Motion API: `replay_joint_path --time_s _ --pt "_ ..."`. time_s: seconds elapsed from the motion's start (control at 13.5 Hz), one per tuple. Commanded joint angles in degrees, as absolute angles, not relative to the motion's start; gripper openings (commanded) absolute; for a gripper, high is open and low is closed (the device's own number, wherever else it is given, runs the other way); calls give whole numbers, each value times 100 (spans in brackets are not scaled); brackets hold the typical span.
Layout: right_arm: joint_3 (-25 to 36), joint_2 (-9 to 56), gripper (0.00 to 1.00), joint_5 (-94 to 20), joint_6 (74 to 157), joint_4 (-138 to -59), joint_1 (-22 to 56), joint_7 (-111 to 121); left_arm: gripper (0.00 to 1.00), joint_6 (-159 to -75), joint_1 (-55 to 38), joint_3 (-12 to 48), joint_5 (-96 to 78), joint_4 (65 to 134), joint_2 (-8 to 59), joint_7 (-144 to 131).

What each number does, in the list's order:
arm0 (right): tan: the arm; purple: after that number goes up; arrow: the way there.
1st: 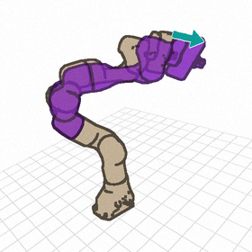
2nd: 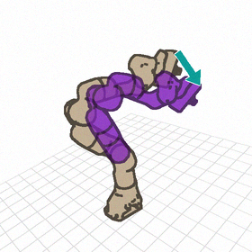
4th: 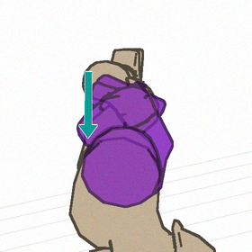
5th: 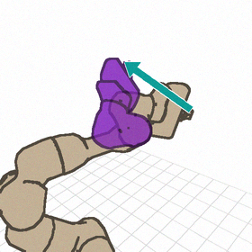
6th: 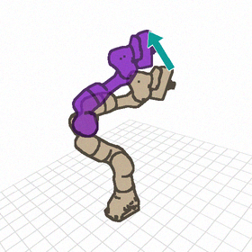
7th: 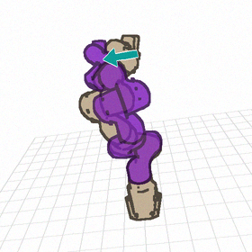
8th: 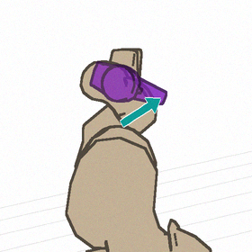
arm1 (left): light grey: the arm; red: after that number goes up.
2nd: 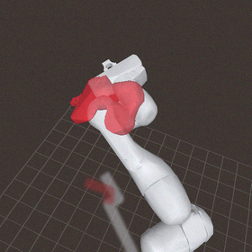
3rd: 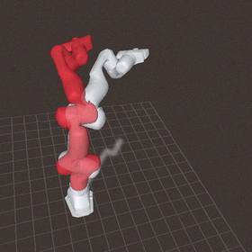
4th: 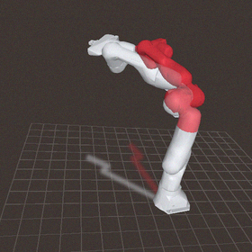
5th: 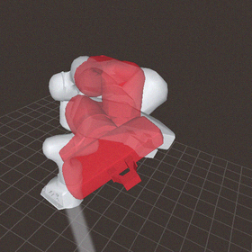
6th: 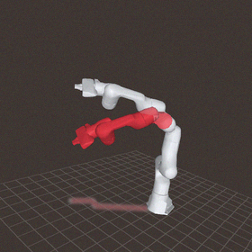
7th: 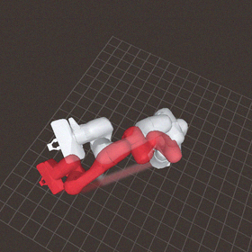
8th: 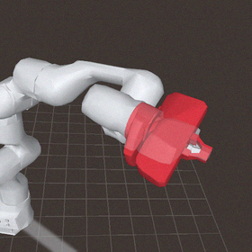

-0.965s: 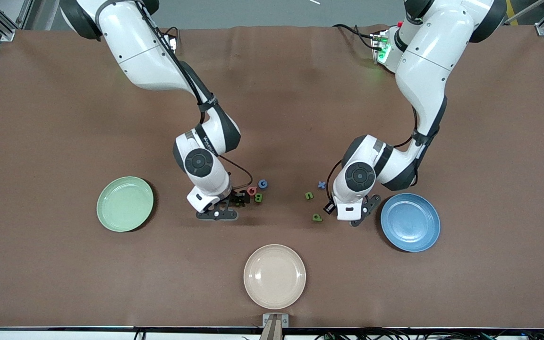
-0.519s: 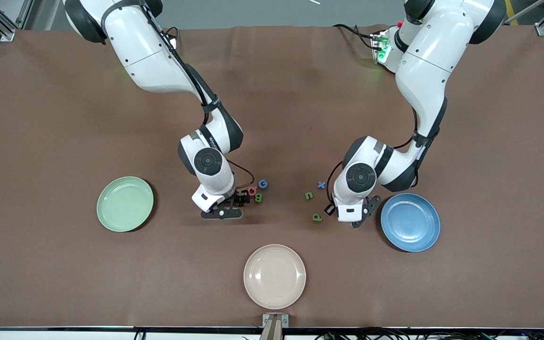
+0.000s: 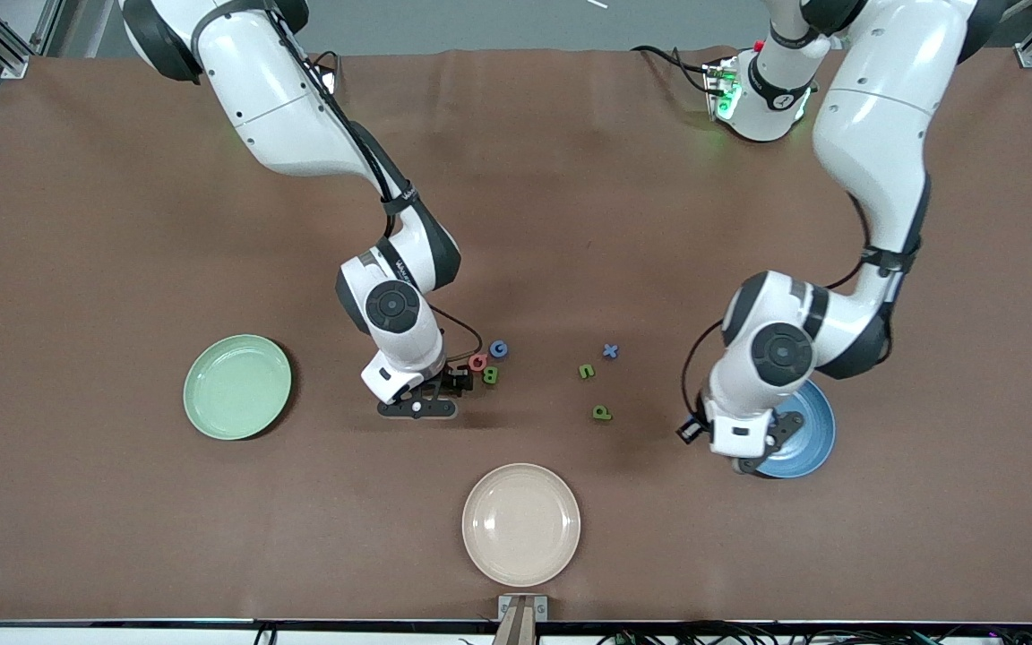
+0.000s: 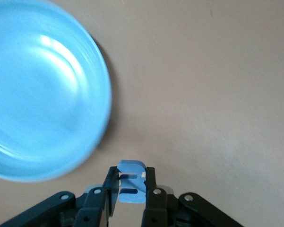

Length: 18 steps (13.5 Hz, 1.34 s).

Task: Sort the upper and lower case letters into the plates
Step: 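Carry the blue m onto the blue plate while the right gripper lifts N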

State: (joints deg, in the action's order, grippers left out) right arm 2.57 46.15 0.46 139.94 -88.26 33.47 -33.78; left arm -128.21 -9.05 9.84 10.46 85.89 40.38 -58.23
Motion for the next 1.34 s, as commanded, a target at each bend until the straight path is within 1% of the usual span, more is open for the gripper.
replay_joint_path --time_s 0.0,0.15,0.3,0.37,0.45,0.52,0.59,0.67,0.74,0.82,0.96,1.11,1.26 --pt "246 4684 86 -44 14036 -8745 3427 -3551 0 -12272 -485 1002 1169 8701 3779 -4795" --pt "246 4693 85 -35 14167 -8815 3524 -3542 0 -12217 -90 1002 1169 8841 3797 -4029" --pt "246 4737 82 -26 14185 -8842 3568 -3542 2 -12243 114 1002 1169 8973 3858 -3710" --pt "246 4755 79 -26 14194 -8842 3568 -3533 4 -12278 123 1002 1169 9008 3937 -3692" --pt "246 4764 72 52 14194 -8842 3577 -3498 25 -12278 167 1002 1169 9009 3972 -3683" --pt "246 4764 59 61 14186 -8850 3577 -3420 51 -12278 210 1002 1169 8974 3999 -3665" --pt "255 4755 44 70 14177 -8868 3577 -3341 83 -12287 211 1002 1160 8948 4016 -3674" --pt "246 4755 25 70 14151 -8877 3551 -3305 100 -12339 159 1002 1151 8947 4025 -3717" --pt "246 4737 3 62 14107 -8877 3525 -3357 100 -12357 115 1002 1151 8939 4017 -3770" --pt "246 4729 0 62 14106 -8877 3498 -3349 100 -12349 106 1063 1125 8851 4017 -3779" --pt "246 4650 0 62 13932 -8903 3315 -3261 100 -12340 -261 1072 1064 8562 4017 -3901" --pt "246 4414 0 35 13415 -8912 2991 -2624 100 -12349 -780 1063 1064 8386 4130 -4627" --pt "237 4036 0 -17 12800 -8991 2446 -1535 99 -12349 -1281 1055 1072 7956 4437 -5682"
